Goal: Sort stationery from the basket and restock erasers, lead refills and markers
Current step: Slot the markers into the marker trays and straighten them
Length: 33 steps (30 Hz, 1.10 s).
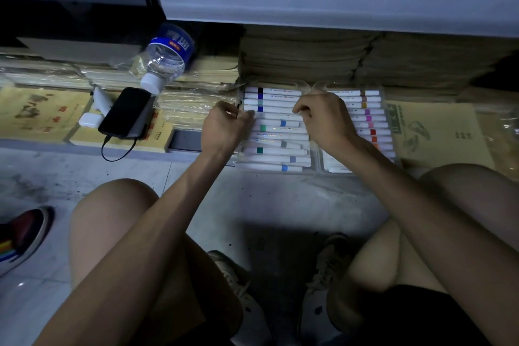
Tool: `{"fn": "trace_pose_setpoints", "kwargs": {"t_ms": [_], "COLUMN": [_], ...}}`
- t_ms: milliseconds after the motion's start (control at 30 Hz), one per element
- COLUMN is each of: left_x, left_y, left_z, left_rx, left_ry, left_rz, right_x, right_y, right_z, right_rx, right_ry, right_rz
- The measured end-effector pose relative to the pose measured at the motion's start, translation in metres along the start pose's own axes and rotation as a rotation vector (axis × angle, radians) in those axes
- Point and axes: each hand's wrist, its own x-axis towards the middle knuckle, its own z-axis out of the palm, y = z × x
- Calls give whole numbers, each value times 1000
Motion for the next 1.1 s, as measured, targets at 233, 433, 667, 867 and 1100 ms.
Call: {"fn": "trace_pose_setpoints", "kwargs": {"t_ms": [233,433,667,867,1100], "left_x": [-12,-6,-20,-31,-34], "left_y": [-1,2,30,44,56], "left_z": [-13,-22,-42,-34,-20], "left_rx": [394,420,-246,-427,-509], "left_ry": [47,6,-66,-91,-177], "left_rz": [240,315,239,198,195], "right_x": [-11,-15,-13,-5,3], "right_y": [-3,-2,-18,-40,-55], "right_z": [-4,-6,-8,-15,-18], "right_rx": [-93,-128,104,252,382], "right_ry": [22,-44,-11,-23,88], "right_rz": [-123,-33,-44,-103,2]}}
